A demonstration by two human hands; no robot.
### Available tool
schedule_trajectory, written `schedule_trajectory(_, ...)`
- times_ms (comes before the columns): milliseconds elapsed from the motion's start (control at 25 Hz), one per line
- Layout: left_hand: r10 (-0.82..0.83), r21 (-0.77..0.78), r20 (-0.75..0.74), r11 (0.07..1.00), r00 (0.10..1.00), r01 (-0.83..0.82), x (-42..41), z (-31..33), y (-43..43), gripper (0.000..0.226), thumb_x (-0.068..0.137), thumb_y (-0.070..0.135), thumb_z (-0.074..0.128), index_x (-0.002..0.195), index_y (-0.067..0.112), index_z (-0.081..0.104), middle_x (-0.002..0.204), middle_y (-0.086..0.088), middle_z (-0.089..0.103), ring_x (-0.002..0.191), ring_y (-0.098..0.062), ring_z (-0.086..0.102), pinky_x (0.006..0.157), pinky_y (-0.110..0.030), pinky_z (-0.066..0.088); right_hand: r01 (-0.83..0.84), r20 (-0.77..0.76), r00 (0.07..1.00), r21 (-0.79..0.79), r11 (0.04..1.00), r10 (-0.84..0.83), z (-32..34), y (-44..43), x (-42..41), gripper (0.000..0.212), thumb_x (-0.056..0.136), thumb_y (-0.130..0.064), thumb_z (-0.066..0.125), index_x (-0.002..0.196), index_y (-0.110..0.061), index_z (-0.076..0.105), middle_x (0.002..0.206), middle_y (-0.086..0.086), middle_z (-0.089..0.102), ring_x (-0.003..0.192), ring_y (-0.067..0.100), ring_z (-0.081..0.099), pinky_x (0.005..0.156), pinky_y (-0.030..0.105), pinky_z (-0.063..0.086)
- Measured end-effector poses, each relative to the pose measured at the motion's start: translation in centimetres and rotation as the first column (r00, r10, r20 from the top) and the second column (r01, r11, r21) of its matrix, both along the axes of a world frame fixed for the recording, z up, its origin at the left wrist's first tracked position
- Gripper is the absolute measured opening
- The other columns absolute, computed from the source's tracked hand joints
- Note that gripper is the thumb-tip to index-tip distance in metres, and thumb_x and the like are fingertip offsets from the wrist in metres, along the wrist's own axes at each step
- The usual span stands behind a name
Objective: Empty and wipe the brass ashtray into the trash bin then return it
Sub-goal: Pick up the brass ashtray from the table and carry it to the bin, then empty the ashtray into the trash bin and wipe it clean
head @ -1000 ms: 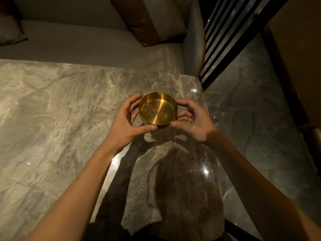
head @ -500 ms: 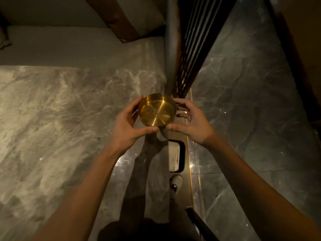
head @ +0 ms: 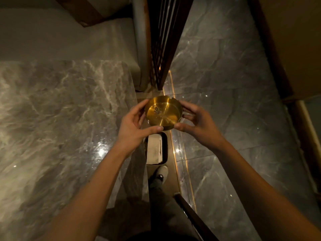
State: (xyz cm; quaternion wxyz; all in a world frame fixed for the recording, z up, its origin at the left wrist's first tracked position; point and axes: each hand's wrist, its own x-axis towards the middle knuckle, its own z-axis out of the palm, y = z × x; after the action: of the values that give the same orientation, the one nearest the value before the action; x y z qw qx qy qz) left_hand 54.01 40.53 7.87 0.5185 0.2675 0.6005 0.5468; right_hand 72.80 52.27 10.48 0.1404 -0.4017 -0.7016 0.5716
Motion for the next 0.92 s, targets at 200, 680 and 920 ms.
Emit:
schedule_trajectory(200, 0.002, -0.039, 0.087, 0.999, 0.996, 0.002, 2.1, -4.3, 0.3, 0.093, 0.059, 0.017, 0.083, 0.143, 0.015, 0.042, 0.145, -0.004, 0.051, 0.135, -0.016, 0.050, 0.113, -0.045, 0.041, 0.132, 0.049, 0.990, -0.074, 0.988, -0.129, -4.0, -1.1, 1.7, 0.069, 0.076, -0.016, 0.078, 0.138, -0.010, 0.047, 0.135, 0.005, 0.057, 0.125, 0.016, 0.056, 0.107, 0.047, 0.045)
schedule_trajectory(680, 0.196, -0.349, 0.083, 0.924, 0.977, -0.156, 11.1, -16.9, 2.1, 0.058, 0.084, 0.003, 0.071, 0.132, 0.029, 0.049, 0.119, 0.013, 0.062, 0.115, -0.001, 0.060, 0.104, -0.027, 0.046, 0.249, 0.083, 0.968, -0.363, 0.898, -0.235, -20.3, 0.0, 7.2, 0.053, 0.080, -0.016, 0.076, 0.129, -0.015, 0.055, 0.126, 0.002, 0.063, 0.120, 0.013, 0.058, 0.106, 0.040, 0.046)
schedule_trajectory(920, 0.203, -0.454, 0.036, 0.876, 0.978, -0.165, 13.5, -25.1, 2.7, 0.055, 0.085, 0.003, 0.070, 0.134, 0.018, 0.050, 0.113, 0.012, 0.063, 0.103, 0.005, 0.062, 0.094, -0.017, 0.051, 0.253, 0.114, 0.967, -0.481, 0.839, -0.226, -30.0, 0.1, 9.2, 0.054, 0.082, -0.012, 0.073, 0.131, -0.006, 0.052, 0.126, 0.006, 0.062, 0.121, 0.018, 0.057, 0.107, 0.032, 0.044)
